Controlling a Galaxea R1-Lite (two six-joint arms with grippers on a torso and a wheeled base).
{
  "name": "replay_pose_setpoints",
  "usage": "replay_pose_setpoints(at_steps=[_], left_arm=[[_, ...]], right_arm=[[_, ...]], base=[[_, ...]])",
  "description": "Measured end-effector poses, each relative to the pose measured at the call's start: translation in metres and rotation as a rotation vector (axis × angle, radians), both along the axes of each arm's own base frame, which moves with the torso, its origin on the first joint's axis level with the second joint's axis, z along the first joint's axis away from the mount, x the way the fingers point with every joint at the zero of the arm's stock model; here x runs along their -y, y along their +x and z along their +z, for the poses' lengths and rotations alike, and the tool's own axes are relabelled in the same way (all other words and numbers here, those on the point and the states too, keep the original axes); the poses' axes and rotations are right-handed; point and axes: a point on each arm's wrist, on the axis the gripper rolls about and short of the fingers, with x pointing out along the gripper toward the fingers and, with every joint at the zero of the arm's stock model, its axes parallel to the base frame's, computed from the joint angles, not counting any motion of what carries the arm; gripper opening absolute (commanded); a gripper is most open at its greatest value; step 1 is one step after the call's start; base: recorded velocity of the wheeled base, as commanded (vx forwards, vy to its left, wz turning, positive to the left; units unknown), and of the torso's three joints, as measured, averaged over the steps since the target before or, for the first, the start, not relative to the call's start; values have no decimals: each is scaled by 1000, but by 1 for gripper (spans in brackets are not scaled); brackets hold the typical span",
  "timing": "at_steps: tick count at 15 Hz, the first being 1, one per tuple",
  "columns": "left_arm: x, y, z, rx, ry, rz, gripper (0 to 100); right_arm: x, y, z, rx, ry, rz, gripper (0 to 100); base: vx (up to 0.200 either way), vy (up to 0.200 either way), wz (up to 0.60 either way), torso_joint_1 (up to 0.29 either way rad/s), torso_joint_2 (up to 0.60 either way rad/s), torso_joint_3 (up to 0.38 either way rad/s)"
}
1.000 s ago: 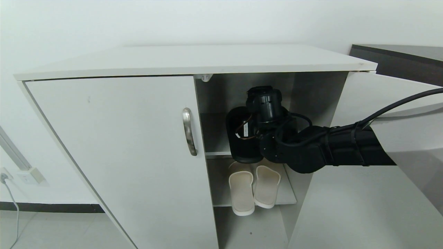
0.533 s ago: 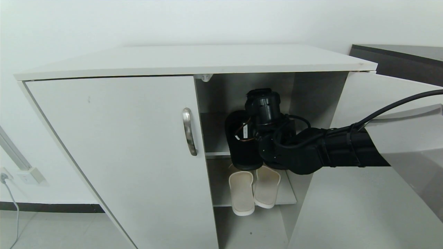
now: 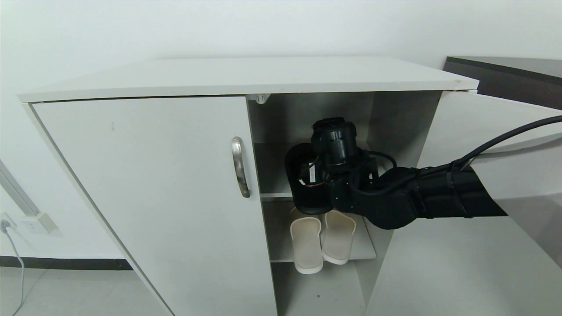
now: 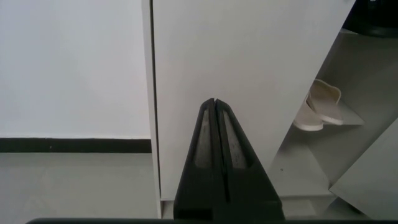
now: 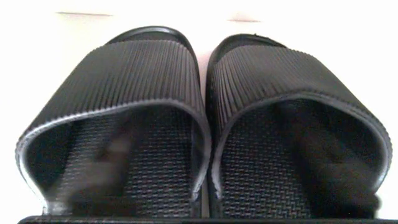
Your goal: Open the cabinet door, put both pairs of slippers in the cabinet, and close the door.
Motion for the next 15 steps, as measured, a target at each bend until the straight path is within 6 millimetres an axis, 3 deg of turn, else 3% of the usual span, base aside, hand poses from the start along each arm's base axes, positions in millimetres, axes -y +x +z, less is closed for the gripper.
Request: replay_pose_setpoints(at_steps=[6,12,13,15], left_arm=[[0,0,0,0,0,0,0],[0,0,0,0,1,0,0],[0,0,0,0,0,0,0],[0,0,0,0,1,0,0]], right_arm=[[7,-41,22,22,25,54,100],[25,-85,12,53,73,120,100],[27,-88,10,66,89,128,0],[31,-94,3,65,87,137,0]], base=[[0,0,0,0,0,0],[0,0,0,0,0,0],[0,0,0,0,0,0],[0,0,0,0,0,0]])
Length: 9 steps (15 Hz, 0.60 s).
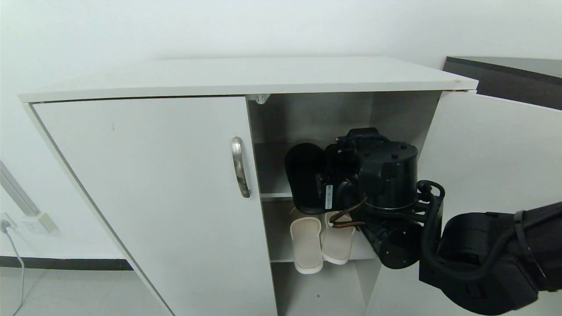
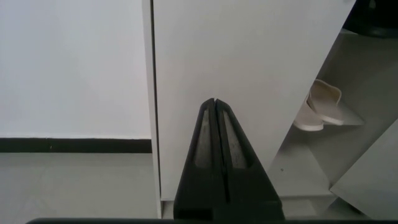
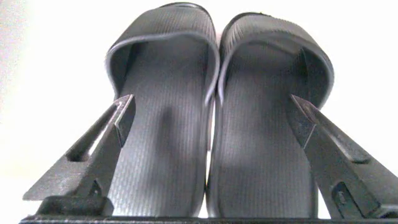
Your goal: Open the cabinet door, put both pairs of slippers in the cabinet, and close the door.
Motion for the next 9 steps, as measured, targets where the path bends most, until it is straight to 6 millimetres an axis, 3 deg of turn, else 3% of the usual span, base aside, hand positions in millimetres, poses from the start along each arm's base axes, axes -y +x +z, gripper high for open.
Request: replay_pose_setpoints(at_steps=[9], left_arm=[[0,0,0,0,-1,0,0]], right_arm=[[-3,-13,-7,-14,-26,25,0]], base=[[0,0,0,0,0,0]])
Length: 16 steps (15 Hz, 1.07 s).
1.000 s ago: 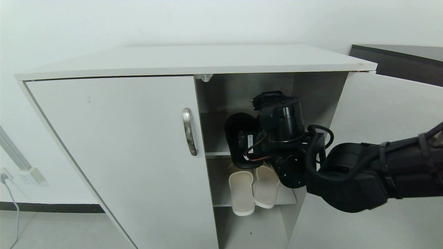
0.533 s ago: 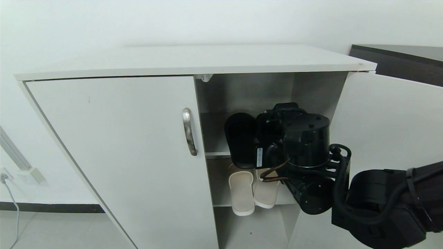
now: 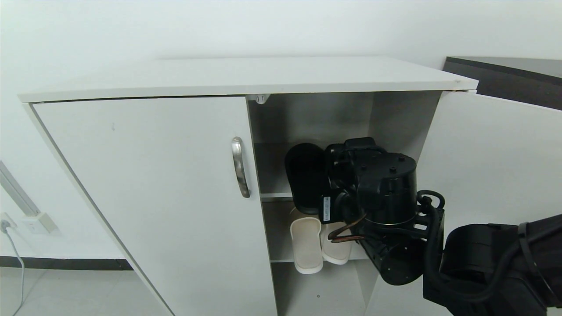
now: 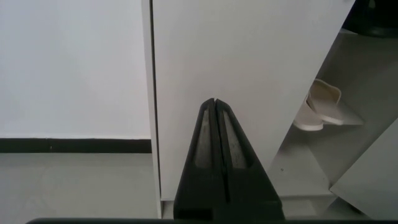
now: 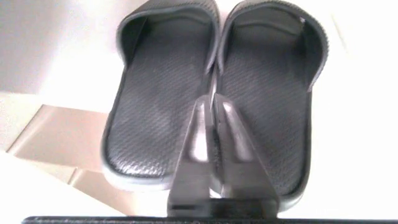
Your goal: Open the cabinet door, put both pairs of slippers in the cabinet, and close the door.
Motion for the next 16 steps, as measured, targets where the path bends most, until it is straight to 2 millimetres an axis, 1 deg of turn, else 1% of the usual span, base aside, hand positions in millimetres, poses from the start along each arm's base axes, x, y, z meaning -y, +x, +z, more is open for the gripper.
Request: replay_pose_setpoints(at_steps=[3,12,16], left_arm=[[0,0,0,0,1,0,0],[0,0,0,1,1,0,0],[0,0,0,1,0,1,0]], right_arm=[[-1,-2,0,-1,-3,6,0],[1,-2,-9,-18,-27,6,0],[4,-5,-17,-37,-54,10,0]], base=[[0,0,0,0,0,0],[-200,0,0,2,3,1],[-200,0,0,4,6,2]])
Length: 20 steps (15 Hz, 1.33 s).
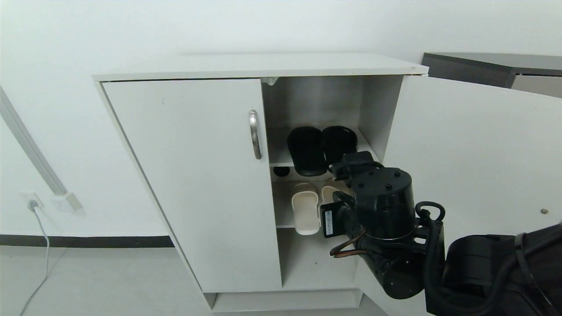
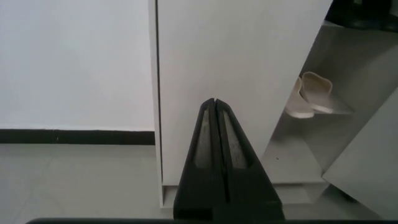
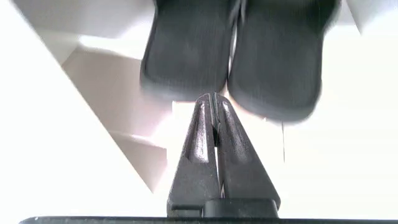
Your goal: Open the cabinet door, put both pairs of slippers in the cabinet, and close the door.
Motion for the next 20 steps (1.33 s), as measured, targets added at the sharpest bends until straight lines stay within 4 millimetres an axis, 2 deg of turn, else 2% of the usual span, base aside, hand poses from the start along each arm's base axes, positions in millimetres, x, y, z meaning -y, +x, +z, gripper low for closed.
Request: replay_pose_setpoints(at_steps=[5,20], left_arm=[[0,0,0,-1,1,-1,0],[0,0,0,-1,0,-1,0]], right_arm=[[4,-1,-8,-11,-52,3,0],[5,-1,-10,-17,-58,3,0]], base=[[-200,0,0,3,4,-2],[0,0,0,0,0,0]])
